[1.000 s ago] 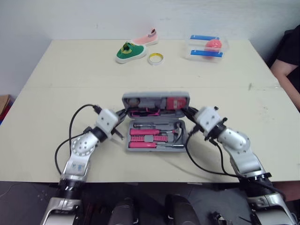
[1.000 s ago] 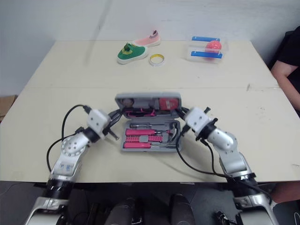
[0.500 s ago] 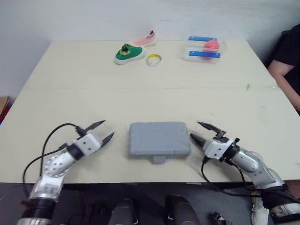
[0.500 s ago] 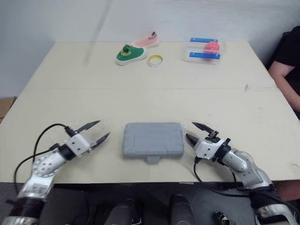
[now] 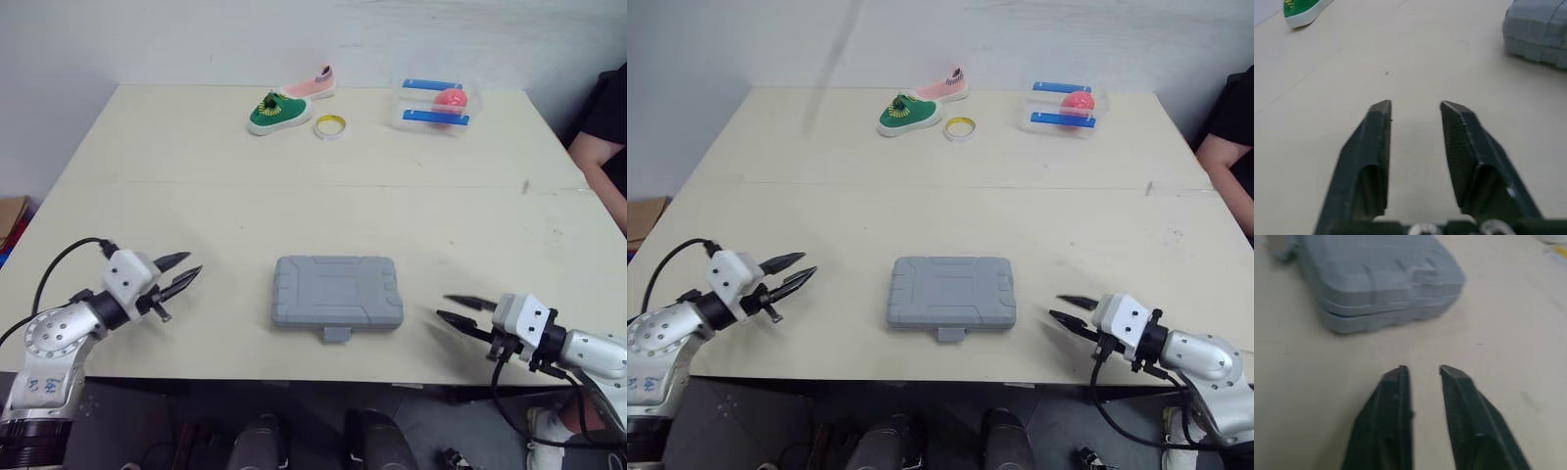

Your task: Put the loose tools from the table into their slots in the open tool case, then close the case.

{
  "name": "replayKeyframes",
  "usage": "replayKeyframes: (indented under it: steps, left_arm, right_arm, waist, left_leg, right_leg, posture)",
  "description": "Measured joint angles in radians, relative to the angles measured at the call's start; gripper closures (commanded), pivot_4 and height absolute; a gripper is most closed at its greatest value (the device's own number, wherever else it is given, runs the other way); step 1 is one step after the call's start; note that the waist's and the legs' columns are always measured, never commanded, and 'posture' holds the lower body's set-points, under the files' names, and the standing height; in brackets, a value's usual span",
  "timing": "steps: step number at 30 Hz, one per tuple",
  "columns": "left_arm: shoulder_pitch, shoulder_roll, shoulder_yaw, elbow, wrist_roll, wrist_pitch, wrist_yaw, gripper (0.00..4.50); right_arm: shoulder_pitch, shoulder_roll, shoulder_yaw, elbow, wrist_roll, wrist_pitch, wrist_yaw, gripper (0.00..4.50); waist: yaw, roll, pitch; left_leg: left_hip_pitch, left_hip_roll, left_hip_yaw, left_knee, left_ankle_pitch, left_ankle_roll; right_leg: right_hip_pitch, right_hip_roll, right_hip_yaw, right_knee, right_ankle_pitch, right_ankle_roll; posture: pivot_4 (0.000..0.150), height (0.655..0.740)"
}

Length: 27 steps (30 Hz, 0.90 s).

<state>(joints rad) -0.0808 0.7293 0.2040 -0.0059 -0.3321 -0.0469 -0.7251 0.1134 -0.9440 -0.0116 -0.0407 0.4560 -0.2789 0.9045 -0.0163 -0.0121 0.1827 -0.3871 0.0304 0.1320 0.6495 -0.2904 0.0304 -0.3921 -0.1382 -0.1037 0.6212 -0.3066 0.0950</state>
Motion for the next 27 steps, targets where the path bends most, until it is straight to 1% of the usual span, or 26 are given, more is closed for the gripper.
replayKeyframes:
  steps: [4,6,11,14,17,19,24,27]
  left_arm:
    - [-0.140,-0.046,-0.088,-0.002,0.011,0.126,0.000,4.48]
    - [-0.193,-0.053,-0.127,0.022,0.026,0.168,-0.011,4.48]
    - [-0.313,-0.104,-0.228,0.157,0.093,0.213,-0.046,4.48]
    - [-0.417,-0.165,-0.277,0.275,0.146,0.191,-0.050,4.48]
    - [-0.518,-0.229,-0.319,0.400,0.188,0.136,-0.061,4.48]
    - [-0.566,-0.254,-0.341,0.473,0.214,0.099,-0.079,4.48]
    - [-0.593,-0.272,-0.353,0.590,0.242,0.026,-0.140,4.48]
    - [-0.608,-0.281,-0.363,0.613,0.252,0.002,-0.174,4.48]
  right_arm:
    - [0.003,0.005,0.017,-0.117,0.008,0.107,0.059,4.50]
    - [-0.005,0.010,0.042,-0.160,0.006,0.162,0.071,4.50]
    - [-0.014,0.029,0.064,-0.167,-0.037,0.242,0.094,4.50]
    - [-0.033,0.037,0.088,-0.168,-0.057,0.290,0.110,4.50]
    - [-0.089,0.068,0.112,-0.166,-0.088,0.322,0.109,4.50]
    - [-0.109,0.088,0.126,-0.145,-0.125,0.323,0.109,4.50]
    - [-0.165,0.134,0.130,-0.088,-0.182,0.309,0.106,4.50]
    - [-0.212,0.150,0.134,-0.056,-0.210,0.313,0.104,4.50]
  waist:
    - [0.013,0.000,0.000]
    - [0.017,0.000,0.000]
    - [0.021,-0.001,0.001]
    - [0.026,-0.003,0.002]
    - [0.033,-0.003,0.002]
    - [0.033,-0.003,0.002]
    - [0.019,-0.005,0.003]
    - [0.016,-0.005,0.003]
  left_leg:
    - [0.000,0.000,0.000,0.001,0.000,0.000]
    - [0.000,0.000,0.000,0.001,0.001,-0.003]
    - [-0.001,0.000,0.003,0.003,0.001,-0.003]
    - [-0.002,0.000,0.003,0.006,0.001,-0.002]
    - [-0.002,0.000,0.003,0.008,0.000,-0.002]
    - [-0.002,0.001,0.003,0.008,-0.001,-0.002]
    - [-0.003,0.001,0.005,0.011,-0.001,-0.001]
    - [-0.003,0.001,0.004,0.013,-0.002,0.001]
  right_leg:
    - [0.000,0.002,-0.002,0.001,0.000,0.000]
    - [-0.001,0.002,-0.002,0.001,0.000,0.000]
    - [-0.001,0.004,-0.005,0.000,0.000,0.000]
    - [-0.001,0.004,-0.005,0.001,0.001,0.001]
    - [-0.001,0.004,-0.004,0.002,0.001,0.002]
    - [-0.002,0.005,-0.005,0.001,0.001,0.002]
    - [-0.002,0.006,-0.004,0.003,0.001,0.002]
    - [-0.001,0.004,-0.004,0.004,0.002,0.003]
  posture:
    - [0.150,0.7400]
    - [0.150,0.7400]
    - [0.150,0.7400]
    - [0.150,0.7400]
    - [0.150,0.7400]
    - [0.150,0.7400]
    - [0.150,0.7400]
    - [0.150,0.7400]
